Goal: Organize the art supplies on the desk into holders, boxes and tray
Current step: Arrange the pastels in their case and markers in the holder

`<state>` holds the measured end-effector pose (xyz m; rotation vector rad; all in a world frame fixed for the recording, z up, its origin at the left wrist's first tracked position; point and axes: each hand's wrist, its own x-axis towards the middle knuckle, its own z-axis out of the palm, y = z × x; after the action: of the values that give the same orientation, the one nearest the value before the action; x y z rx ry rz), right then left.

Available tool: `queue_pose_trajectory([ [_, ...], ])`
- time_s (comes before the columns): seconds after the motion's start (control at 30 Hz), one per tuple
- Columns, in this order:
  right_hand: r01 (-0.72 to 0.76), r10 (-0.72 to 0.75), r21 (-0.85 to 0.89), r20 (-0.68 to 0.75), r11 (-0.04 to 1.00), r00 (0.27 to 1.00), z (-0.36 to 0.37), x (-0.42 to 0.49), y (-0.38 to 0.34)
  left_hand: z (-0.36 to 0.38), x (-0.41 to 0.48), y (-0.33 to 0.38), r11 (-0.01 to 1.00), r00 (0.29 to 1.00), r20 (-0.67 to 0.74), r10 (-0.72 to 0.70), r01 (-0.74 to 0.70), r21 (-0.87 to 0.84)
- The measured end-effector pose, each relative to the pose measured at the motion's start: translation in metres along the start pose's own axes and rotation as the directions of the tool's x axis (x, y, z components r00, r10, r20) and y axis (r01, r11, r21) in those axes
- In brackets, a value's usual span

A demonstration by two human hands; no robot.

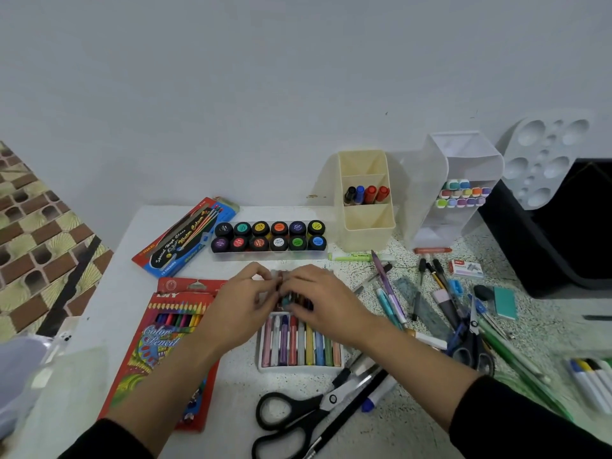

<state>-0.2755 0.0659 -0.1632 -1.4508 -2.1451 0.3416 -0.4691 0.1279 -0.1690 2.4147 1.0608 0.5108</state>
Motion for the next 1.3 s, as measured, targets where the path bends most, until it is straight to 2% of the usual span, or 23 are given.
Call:
queue_pose_trajectory([
  [0.17,0.034,-0.032,-0.024,0.069,0.999,0.997,-0.002,0.001,0.005,0.0,-0.003,0.003,1.0,0.999,-0.033,-0.018,0.019,0.008],
  [0.33,0.083,-0.069,-0.123,0.114,0.989,0.991,-0.001,-0.008,0.01,0.001,-0.006,0.003,0.998,0.998,-0.027,-0.057,0.057,-0.003],
  [0.5,0.073,-0.065,-0.168,0.053,0.983,0.996,0.006,-0.01,0.007,0.002,-0.007,-0.001,0.998,0.999,-0.005,-0.04,0.04,0.043],
  [0.7,0.01,0.005,-0.152,0.096,0.988,0.995,0.001,-0.001,0.003,0.006,-0.005,0.002,0.998,1.0,-0.023,-0.01,0.012,0.067],
  [0.83,0.028,-0.014,-0.178,0.079,0.984,0.997,0.002,-0.007,0.0,0.006,-0.01,0.005,0.996,0.999,-0.043,0.017,-0.013,0.083],
  [0.97,0.029,0.024,-0.238,0.216,0.971,0.976,-0.006,0.0,-0.005,0.004,-0.011,0.008,0.989,0.998,-0.055,0.034,-0.026,0.148],
  [1.07,-0.023,0.057,-0.125,0.284,0.992,0.957,-0.014,0.008,-0.002,-0.003,-0.005,0.015,0.978,1.0,-0.011,0.01,-0.007,0.207],
  [1.13,-0.094,0.08,0.041,0.265,0.995,0.961,-0.018,0.003,0.004,-0.009,-0.001,0.02,0.972,0.999,0.016,-0.028,0.023,0.233],
  [1.2,-0.145,0.119,0.165,0.158,0.975,0.98,-0.024,-0.012,0.01,-0.011,0.005,0.027,0.967,0.999,0.023,-0.042,0.035,0.254],
  [1.3,-0.18,0.194,0.139,-0.096,0.974,0.976,-0.035,-0.039,0.02,-0.004,0.019,0.045,0.988,0.999,-0.01,0.044,-0.042,0.151],
])
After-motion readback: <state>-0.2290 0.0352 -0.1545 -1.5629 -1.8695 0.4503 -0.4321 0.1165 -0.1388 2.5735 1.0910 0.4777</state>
